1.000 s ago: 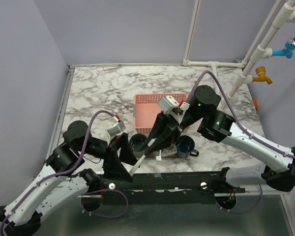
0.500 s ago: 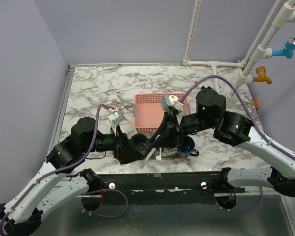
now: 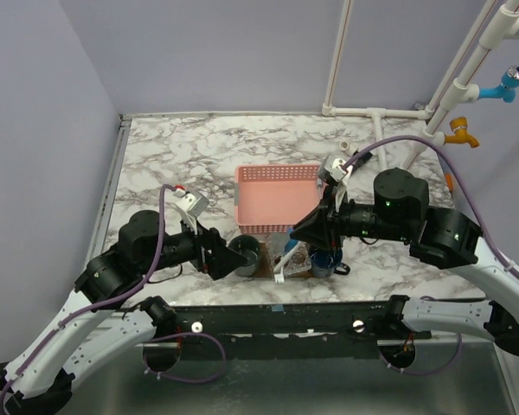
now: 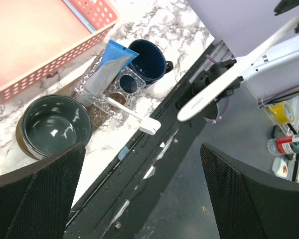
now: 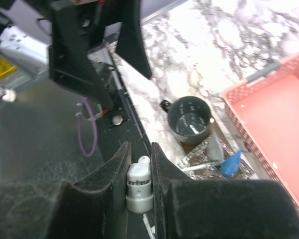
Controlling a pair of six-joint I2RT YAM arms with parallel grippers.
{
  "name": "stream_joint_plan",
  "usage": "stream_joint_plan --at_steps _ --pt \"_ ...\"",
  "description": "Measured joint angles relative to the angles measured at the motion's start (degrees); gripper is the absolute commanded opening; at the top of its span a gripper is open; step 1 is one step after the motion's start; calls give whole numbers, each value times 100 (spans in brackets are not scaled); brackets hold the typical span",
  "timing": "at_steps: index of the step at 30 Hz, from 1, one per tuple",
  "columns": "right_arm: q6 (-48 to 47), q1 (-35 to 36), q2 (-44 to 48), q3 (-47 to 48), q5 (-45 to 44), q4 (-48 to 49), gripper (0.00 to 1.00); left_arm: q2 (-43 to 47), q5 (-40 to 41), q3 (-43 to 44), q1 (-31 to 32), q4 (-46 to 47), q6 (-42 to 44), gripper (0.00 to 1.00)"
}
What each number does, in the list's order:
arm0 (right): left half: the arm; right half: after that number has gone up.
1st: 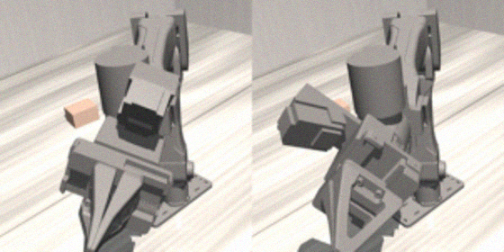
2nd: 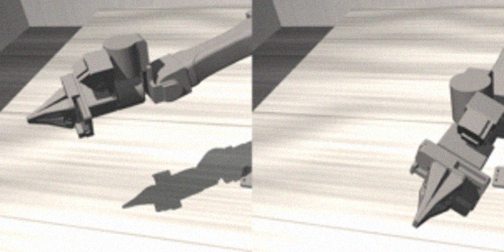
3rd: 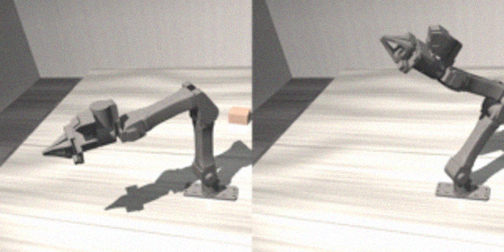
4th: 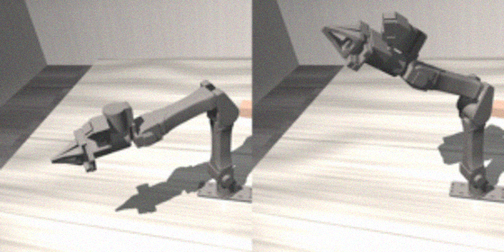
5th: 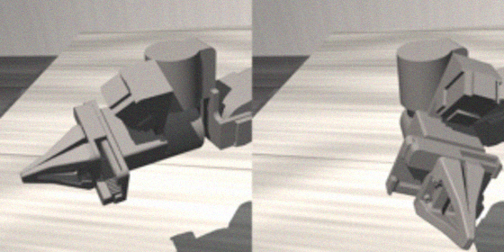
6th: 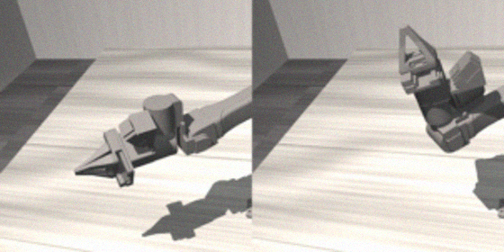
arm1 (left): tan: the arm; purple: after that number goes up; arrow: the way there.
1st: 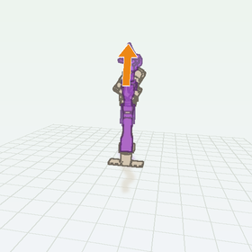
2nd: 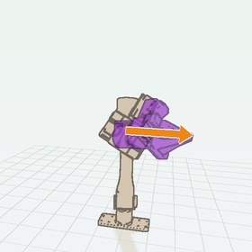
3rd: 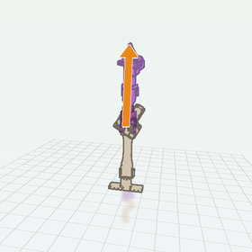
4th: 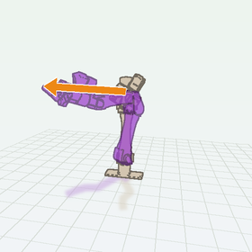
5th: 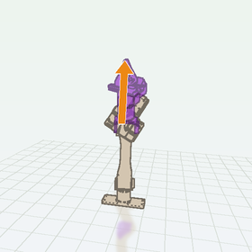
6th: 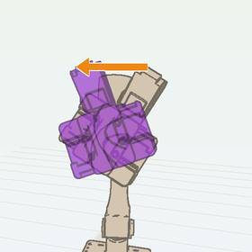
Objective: Prepare toiletry sets of a toothbrush and toothpaste on the tray
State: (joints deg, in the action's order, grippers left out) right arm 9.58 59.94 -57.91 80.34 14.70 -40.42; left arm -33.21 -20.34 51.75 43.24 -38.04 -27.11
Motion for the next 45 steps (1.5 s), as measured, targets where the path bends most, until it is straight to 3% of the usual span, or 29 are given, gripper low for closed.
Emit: stream_joint_plan --at_steps 9,24,37,45 --pt "365 0 208 -656 -1419 -35 0 173 348 -79 0 22 109 95" --pt "612 0 210 -1681 -2579 101 0 354 697 -227 -2 -28 190 95" --pt "601 0 212 -1932 -2914 544 0 417 802 -350 0 -105 190 95" --pt "632 0 450 -2629 -2944 907 0 417 804 -350 0 -103 188 95"
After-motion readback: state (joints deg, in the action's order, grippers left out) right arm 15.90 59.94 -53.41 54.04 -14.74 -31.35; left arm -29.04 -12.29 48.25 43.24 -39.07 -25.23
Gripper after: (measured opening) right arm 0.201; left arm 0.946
